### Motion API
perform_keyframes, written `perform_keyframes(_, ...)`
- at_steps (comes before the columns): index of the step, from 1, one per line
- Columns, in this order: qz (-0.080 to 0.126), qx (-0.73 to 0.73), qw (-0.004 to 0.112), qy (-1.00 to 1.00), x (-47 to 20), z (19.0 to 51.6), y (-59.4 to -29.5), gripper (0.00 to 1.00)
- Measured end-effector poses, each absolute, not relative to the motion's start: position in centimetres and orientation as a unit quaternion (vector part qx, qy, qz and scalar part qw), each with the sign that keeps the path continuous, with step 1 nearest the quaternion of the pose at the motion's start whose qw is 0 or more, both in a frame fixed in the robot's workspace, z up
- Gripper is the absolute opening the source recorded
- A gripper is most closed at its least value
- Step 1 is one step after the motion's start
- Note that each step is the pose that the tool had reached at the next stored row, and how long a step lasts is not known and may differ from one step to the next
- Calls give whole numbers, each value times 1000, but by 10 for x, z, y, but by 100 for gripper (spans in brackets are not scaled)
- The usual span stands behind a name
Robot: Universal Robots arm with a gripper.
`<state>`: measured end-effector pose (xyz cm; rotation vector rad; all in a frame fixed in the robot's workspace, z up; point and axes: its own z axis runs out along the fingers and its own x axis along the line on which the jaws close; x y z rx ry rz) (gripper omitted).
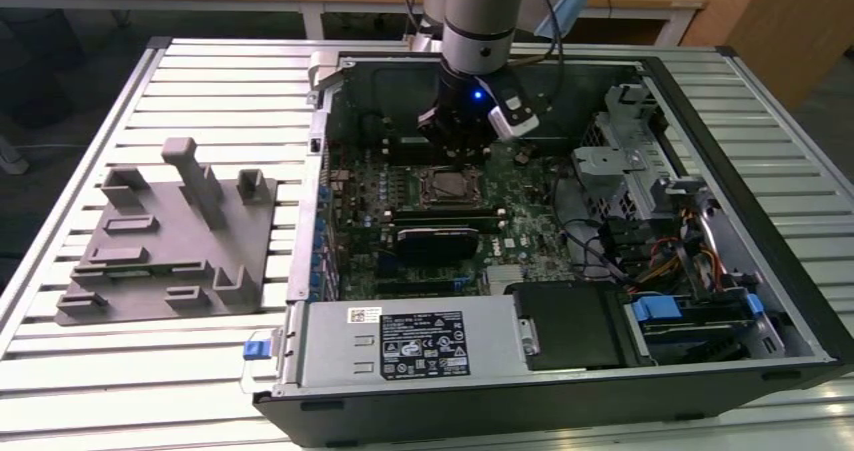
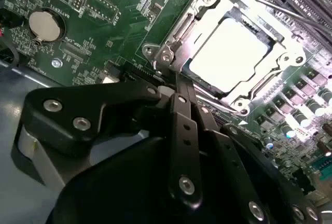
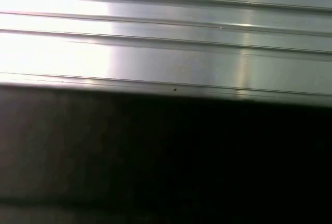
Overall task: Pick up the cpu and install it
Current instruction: 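Install the first cpu locking lever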
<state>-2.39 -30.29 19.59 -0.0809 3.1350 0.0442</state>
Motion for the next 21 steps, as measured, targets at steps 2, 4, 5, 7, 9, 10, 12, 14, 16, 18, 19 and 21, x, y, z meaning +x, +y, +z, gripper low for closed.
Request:
perform_keyframes(2, 14, -26, 3, 1000, -24, 197, -303, 11)
perform_keyframes(4, 14, -26, 3, 1000, -24, 200, -303, 11)
perform_keyframes(5, 14, -26, 3, 1000, -24, 200, -303, 11)
perform_keyframes(7, 14, -26, 3, 1000, -24, 202, -303, 11)
perform_keyframes(9, 14, -26, 3, 1000, -24, 202, -303, 11)
perform_keyframes(10, 14, -26, 3, 1000, -24, 202, -303, 11)
perform_keyframes(12, 12, -26, 3, 1000, -24, 202, -303, 11)
perform_keyframes(14, 8, -26, 2, 1000, -24, 202, -303, 11)
perform_keyframes(16, 3, -26, 2, 1000, -24, 201, -303, 11)
perform_keyframes(18, -1, -26, 2, 1000, -24, 200, -303, 11)
perform_keyframes(19, -2, -26, 2, 1000, -24, 199, -303, 11)
perform_keyframes(21, -3, -26, 2, 1000, -24, 198, -303, 11)
